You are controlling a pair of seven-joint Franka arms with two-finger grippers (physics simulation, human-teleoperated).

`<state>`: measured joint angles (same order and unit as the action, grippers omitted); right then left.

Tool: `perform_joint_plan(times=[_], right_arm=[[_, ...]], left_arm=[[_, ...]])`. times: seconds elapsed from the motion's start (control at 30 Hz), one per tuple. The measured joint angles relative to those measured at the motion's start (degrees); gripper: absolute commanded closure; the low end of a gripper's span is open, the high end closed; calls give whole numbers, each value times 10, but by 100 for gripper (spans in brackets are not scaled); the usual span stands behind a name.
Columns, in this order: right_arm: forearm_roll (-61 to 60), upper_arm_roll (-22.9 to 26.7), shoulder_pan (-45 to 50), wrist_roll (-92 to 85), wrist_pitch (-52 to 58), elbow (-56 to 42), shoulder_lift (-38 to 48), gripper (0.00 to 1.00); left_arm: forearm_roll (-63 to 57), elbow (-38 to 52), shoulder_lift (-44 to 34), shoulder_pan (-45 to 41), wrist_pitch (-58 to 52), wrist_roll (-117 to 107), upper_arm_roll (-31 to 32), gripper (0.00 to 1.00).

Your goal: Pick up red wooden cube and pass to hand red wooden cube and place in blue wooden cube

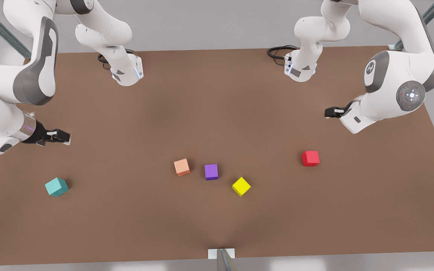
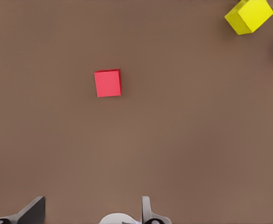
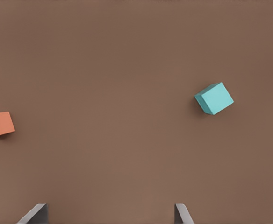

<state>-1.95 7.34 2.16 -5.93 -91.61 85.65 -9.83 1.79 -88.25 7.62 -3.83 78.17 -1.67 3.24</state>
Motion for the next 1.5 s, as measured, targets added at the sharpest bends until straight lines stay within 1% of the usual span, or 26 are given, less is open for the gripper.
perform_joint_plan(times=[0.1, 0.23, 0.33, 0.4, 0.47, 0.67, 0.87, 1.23, 1.27, 1.3, 1.33, 1.4, 1.5], right_arm=[[2, -1, 2, -3, -16, 0, -1, 0], [2, -1, 3, -7, -28, 0, -2, 0], [2, -2, 3, -10, -33, 1, -2, 0], [2, -2, 3, -11, -35, 1, -2, 0], [2, -2, 3, -13, -36, 1, -3, 0], [4, -1, 2, -20, -41, -2, -15, 0], [4, -1, 2, -27, -43, -1, -15, 0], [3, -1, 3, -43, -41, 2, -16, 0], [3, -1, 3, -44, -40, 4, -16, 0], [3, -1, 3, -45, -40, 4, -15, 0], [3, -1, 3, -46, -40, 5, -15, 0], [3, -1, 3, -47, -39, 6, -15, 0], [2, -2, 5, -50, -38, 6, -17, 0]], left_arm=[[-1, 0, 6, -9, 17, -3, 0, 0], [-1, -7, 113, 18, 59, -6, -2, 0], [0, -68, 149, 27, 137, -8, -19, 0], [0, -131, 157, 26, 205, -10, -23, 0], [1, -163, 163, 20, 262, -11, -24, 0], [3, -177, 196, 3, 372, -18, -24, 0], [3, -192, 219, 2, 419, -27, -24, 0], [3, -194, 268, 3, 454, -38, -24, 0], [3, -194, 270, 3, 459, -39, -24, 9], [3, -194, 271, 3, 463, -40, -24, 25], [2, -194, 271, 3, 467, -41, -24, 34], [0, -194, 271, 3, 473, -44, -24, 39], [1, -190, 259, 5, 478, -49, -22, 41]])
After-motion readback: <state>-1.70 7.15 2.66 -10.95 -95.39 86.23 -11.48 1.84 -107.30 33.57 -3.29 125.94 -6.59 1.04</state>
